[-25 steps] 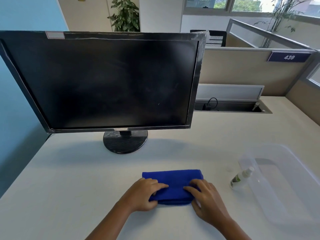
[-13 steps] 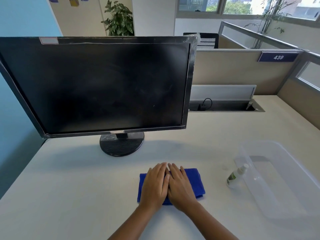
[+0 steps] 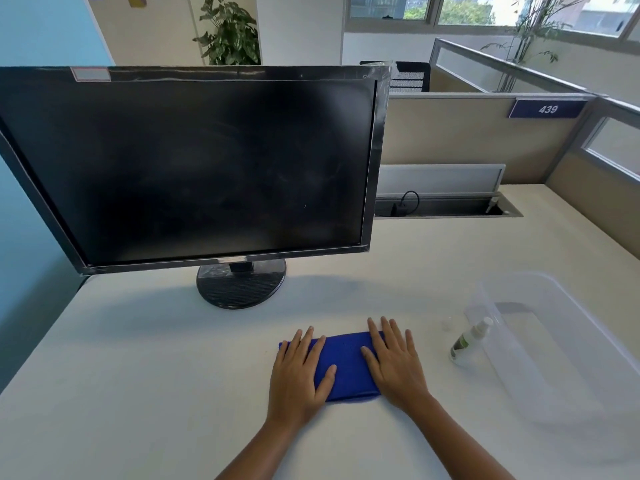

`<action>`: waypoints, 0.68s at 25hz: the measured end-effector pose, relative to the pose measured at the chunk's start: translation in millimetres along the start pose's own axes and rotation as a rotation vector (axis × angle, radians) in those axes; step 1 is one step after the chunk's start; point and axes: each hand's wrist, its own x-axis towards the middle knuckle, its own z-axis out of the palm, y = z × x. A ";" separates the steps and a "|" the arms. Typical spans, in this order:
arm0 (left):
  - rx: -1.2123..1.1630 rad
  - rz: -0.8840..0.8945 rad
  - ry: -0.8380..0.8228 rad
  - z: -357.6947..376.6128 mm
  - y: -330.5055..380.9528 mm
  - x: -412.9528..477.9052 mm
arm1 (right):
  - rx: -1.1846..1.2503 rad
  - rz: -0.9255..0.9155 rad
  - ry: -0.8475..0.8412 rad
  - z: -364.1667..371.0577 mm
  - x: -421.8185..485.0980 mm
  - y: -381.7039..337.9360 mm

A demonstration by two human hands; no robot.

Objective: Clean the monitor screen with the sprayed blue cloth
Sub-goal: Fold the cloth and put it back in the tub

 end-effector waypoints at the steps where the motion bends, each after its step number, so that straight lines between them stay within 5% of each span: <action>1: -0.001 0.002 0.001 -0.8 0.4 -0.6 | -0.005 0.011 -0.003 -0.7 -0.1 4.4; 8: 0.017 0.008 0.003 -2.0 1.9 -1.3 | -0.001 0.138 0.141 -34.8 25.5 24.1; 12: -0.001 0.013 0.006 1.5 -0.3 -1.8 | 0.024 0.233 0.078 -52.8 40.0 22.9; 17: 0.010 0.025 0.023 5.4 -2.3 0.5 | 0.193 -0.150 0.008 -43.7 28.7 -12.5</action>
